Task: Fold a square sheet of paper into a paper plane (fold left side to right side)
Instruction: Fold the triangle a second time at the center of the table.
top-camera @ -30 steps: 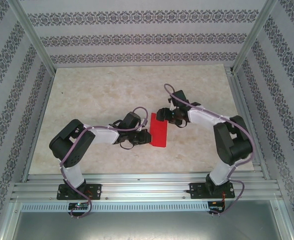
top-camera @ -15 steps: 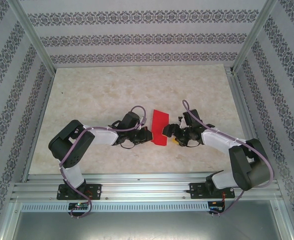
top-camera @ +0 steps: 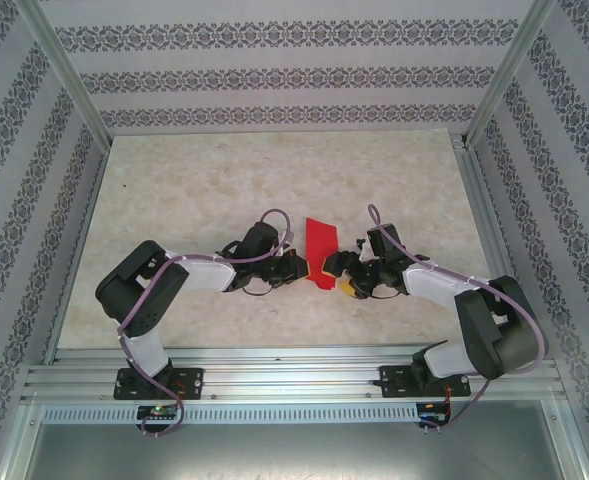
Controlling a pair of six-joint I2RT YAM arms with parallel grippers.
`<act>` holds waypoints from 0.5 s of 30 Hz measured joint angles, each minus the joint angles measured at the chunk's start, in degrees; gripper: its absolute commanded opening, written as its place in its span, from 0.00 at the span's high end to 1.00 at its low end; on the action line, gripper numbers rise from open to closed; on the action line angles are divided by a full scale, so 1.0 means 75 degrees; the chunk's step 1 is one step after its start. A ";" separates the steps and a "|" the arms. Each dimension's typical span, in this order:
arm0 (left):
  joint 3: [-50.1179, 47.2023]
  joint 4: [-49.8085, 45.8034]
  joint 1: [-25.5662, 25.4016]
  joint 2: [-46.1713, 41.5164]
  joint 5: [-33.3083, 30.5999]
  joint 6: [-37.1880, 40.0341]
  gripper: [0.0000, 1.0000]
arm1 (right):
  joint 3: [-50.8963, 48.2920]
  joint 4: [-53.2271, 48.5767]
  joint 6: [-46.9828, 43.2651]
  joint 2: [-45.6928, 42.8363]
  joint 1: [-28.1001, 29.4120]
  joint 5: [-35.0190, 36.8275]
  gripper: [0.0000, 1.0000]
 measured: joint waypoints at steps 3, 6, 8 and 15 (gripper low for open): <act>-0.0003 0.0044 0.0000 -0.0052 0.0015 -0.0070 0.92 | -0.0055 0.0149 0.0035 0.0087 0.0000 -0.0032 0.22; -0.0003 0.0076 0.0000 -0.0099 0.0017 -0.0102 0.92 | -0.0119 0.0318 0.0087 0.0189 0.0000 -0.0114 0.22; -0.0003 0.0076 0.0000 -0.0102 0.0029 -0.0108 0.92 | -0.0143 0.0373 0.0137 0.0227 0.0000 -0.0131 0.21; -0.0003 0.0082 0.0000 -0.0102 0.0073 -0.0143 0.92 | -0.0163 0.0851 0.0431 0.0455 -0.0006 -0.0265 0.25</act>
